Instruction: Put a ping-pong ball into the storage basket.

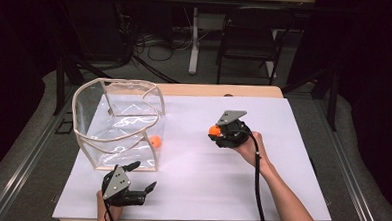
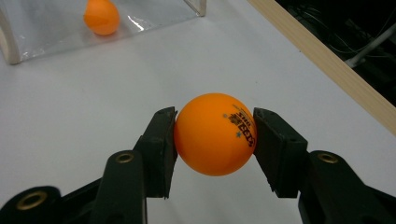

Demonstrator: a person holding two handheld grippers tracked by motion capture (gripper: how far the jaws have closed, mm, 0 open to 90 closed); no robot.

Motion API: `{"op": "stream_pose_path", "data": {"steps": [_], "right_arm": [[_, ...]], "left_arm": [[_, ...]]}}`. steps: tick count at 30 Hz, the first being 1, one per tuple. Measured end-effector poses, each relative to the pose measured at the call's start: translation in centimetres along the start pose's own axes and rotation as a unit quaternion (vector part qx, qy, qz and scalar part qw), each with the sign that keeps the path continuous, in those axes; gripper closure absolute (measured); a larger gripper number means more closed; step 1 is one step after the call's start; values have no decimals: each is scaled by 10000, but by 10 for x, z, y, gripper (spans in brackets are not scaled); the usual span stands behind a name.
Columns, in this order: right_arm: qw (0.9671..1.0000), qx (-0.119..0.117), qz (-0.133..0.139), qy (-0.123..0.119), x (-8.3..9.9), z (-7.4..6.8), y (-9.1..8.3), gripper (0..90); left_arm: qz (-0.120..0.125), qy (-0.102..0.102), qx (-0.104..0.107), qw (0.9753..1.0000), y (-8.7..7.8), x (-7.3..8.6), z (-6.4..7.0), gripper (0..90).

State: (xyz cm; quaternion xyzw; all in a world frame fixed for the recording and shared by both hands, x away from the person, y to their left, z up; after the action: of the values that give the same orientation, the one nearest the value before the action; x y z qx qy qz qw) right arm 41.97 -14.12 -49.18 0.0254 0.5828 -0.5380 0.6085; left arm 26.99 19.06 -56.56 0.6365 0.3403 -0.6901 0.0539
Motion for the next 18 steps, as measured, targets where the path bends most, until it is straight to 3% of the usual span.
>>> {"op": "stream_pose_path", "data": {"steps": [18], "right_arm": [[9997,-174,128,-138,-14,-13,0,509]], "left_arm": [[8,-4,-3,10000,0,0,0,159]]}}
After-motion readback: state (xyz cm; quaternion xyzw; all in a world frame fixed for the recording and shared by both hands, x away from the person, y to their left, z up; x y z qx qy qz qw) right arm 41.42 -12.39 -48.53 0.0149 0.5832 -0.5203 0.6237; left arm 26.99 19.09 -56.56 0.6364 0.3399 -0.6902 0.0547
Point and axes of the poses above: each handheld gripper's, and its own axes: y roughly forward along the jaws, x roughly out of its underside, z roughly to its right, the point moved 2 cm from there along y, roughly forward along the jaws, and after that the axes turned 11 degrees about x, right-handed, at the moved point
